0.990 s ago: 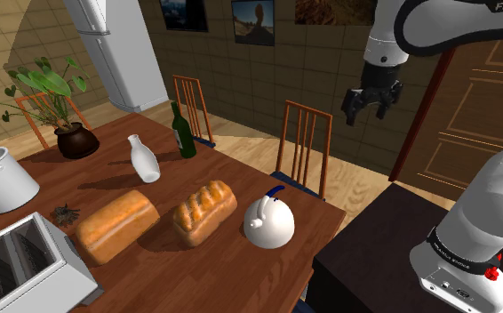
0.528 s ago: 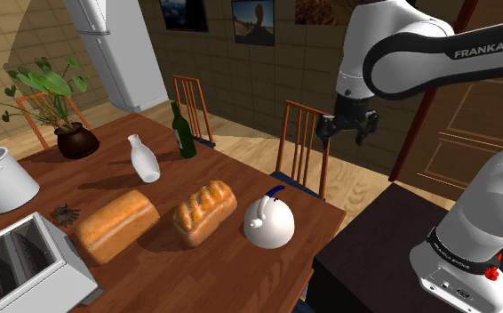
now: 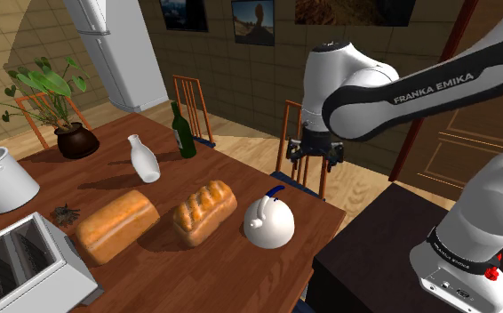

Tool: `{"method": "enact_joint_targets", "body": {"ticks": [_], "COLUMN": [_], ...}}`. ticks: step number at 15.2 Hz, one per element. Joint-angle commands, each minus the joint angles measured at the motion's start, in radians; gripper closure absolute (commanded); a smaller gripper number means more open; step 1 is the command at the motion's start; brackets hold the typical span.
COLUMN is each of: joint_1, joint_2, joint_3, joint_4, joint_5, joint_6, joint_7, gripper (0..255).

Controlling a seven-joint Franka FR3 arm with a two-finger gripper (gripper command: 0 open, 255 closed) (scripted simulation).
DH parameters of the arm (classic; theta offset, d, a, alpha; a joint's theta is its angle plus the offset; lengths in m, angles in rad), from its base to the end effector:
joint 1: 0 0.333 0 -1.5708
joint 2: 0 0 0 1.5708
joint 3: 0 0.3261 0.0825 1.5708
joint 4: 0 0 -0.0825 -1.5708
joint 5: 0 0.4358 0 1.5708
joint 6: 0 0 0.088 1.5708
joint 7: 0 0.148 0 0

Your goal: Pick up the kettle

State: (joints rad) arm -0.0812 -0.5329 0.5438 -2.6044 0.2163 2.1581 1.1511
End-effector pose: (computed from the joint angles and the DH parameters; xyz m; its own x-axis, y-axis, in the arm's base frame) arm 0.3890 0.1863 0.3476 0.6448 -0.7588 0.0916 -0.7618 -0.6478 -0.0042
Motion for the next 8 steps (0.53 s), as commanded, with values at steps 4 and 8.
{"method": "enact_joint_targets", "body": {"ticks": [4,8], "joint_1": [-0.101,-0.205], "joint_2": [0.216,0.436], "joint_3": [0.168,0.295], "joint_4": [0.082,0.181], "joint_5": [-0.067,-0.256], "joint_6": [0.138,0.215], "joint_7": [0.287,0.585], "gripper": [0,0]}}
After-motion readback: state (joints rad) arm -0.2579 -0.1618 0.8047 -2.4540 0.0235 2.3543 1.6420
